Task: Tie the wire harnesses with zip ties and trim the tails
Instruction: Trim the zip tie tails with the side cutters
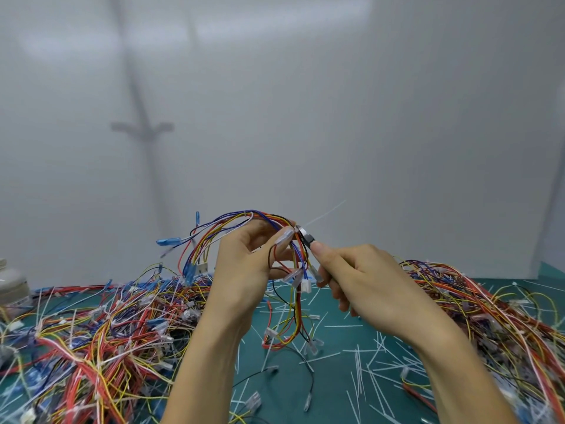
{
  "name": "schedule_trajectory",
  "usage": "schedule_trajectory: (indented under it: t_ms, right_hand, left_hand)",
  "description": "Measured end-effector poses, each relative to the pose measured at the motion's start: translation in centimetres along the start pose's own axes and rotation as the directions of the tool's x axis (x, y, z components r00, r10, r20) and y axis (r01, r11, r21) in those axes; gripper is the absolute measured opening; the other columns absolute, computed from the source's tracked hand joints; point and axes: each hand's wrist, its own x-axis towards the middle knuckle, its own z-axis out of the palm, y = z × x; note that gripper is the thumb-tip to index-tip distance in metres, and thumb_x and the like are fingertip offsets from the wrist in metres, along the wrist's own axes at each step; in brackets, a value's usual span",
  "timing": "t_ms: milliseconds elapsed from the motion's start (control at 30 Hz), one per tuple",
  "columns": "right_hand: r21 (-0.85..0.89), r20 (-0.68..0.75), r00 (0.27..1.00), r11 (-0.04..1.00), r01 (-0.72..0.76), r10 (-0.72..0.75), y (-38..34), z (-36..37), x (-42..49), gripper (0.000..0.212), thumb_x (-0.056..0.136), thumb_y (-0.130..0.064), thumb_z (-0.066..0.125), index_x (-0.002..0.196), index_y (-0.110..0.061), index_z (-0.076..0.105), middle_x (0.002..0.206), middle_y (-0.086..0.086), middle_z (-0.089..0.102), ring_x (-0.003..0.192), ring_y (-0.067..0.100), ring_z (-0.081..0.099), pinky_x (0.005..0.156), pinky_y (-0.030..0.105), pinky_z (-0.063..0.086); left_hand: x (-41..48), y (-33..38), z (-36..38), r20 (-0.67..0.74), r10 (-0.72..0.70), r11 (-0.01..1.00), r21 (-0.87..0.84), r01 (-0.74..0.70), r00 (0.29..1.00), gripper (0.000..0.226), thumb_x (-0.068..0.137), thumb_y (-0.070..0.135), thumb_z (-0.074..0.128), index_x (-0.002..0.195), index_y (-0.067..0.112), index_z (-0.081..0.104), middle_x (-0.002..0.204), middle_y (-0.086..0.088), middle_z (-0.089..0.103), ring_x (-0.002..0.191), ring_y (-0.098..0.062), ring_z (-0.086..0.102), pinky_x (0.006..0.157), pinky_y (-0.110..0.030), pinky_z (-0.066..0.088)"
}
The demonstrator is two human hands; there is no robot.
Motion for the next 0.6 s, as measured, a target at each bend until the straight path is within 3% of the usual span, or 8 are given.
schedule_trajectory:
  t_ms: [133,267,400,600]
  right_hand:
    - [-0.015,0.011,1.000,1.000,-0.010,0.010,0.06,0.12,0.18,0.079,0.085,-0.074,0.026,0.076,-0.006,0.065,0.066,0.010,0.064,0.070,0.033,0.064,0.072,0.050,0.055]
    - [0.100,0.069,0.996,0.992,-0.071,0.065,0.48,0.28,0.34,0.068,0.092,-0.067,0.033,0.075,-0.010,0.068,0.056,-0.003,0.060,0.051,0.013,0.064,0.063,0.039,0.054]
    - [0.273,0.154,0.983,0.952,-0.139,0.099,0.49,0.31,0.30,0.065,0.091,-0.064,0.038,0.073,-0.010,0.070,0.057,-0.002,0.059,0.054,0.016,0.062,0.057,0.036,0.051]
    - [0.332,0.199,0.975,0.930,-0.160,0.097,0.21,0.18,0.12,0.061,0.094,-0.059,0.040,0.072,-0.010,0.069,0.057,-0.002,0.058,0.055,0.018,0.060,0.057,0.034,0.051]
  left_hand:
    - [0.00,0.08,-0.09,0.001,0.001,1.000,0.001,-0.001,1.000,0.010,0.091,0.013,0.065,0.090,0.019,0.072,0.084,-0.001,0.076,0.070,-0.017,0.074,0.051,-0.020,0.053]
    - [0.01,0.10,-0.36,0.014,-0.001,1.000,0.005,0.001,1.000,0.008,0.090,0.013,0.066,0.092,0.017,0.072,0.084,-0.002,0.077,0.070,-0.017,0.074,0.051,-0.018,0.052]
    - [0.01,0.16,-0.67,0.042,0.005,1.000,0.002,-0.005,0.999,0.008,0.087,0.013,0.067,0.093,0.011,0.072,0.078,-0.002,0.077,0.066,-0.014,0.073,0.050,-0.018,0.052]
    - [0.01,0.16,-0.80,0.049,0.009,1.000,0.011,-0.010,0.999,0.007,0.086,0.014,0.068,0.092,0.012,0.072,0.077,-0.003,0.076,0.066,-0.015,0.073,0.051,-0.020,0.053]
